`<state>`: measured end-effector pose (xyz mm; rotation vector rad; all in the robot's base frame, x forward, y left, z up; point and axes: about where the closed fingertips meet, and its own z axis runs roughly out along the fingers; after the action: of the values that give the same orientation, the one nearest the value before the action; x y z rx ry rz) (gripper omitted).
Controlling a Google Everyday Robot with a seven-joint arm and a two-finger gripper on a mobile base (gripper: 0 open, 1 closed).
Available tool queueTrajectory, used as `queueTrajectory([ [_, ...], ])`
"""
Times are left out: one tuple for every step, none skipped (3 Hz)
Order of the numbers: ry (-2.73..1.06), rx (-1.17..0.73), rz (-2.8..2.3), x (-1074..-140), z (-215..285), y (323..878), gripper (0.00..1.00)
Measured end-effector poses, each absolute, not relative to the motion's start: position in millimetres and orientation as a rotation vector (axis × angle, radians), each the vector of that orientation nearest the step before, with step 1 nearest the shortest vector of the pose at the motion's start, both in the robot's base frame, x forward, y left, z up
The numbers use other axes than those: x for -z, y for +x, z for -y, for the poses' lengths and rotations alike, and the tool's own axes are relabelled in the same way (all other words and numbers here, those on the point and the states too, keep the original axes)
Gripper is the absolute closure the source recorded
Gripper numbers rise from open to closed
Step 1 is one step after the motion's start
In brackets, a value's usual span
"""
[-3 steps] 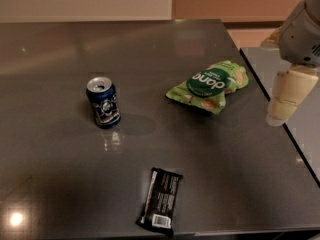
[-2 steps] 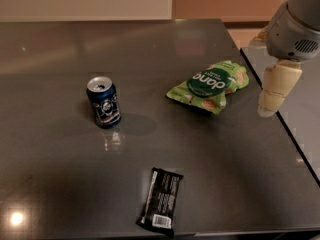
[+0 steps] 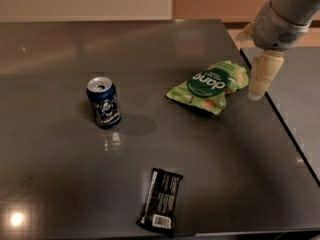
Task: Move green rice chip bag near rxbar chocolate
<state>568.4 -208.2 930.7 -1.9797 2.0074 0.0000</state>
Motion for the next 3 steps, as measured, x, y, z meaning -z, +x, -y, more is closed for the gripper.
queueTrajectory([
  [-2.034, -0.046, -1.920, -920.1, 206.1, 595.5, 0.00],
  [-2.089, -0.062, -1.873, -903.4, 204.7, 615.7, 0.00],
  [-2.125, -0.070, -1.841, -891.5, 204.0, 630.2, 0.00],
])
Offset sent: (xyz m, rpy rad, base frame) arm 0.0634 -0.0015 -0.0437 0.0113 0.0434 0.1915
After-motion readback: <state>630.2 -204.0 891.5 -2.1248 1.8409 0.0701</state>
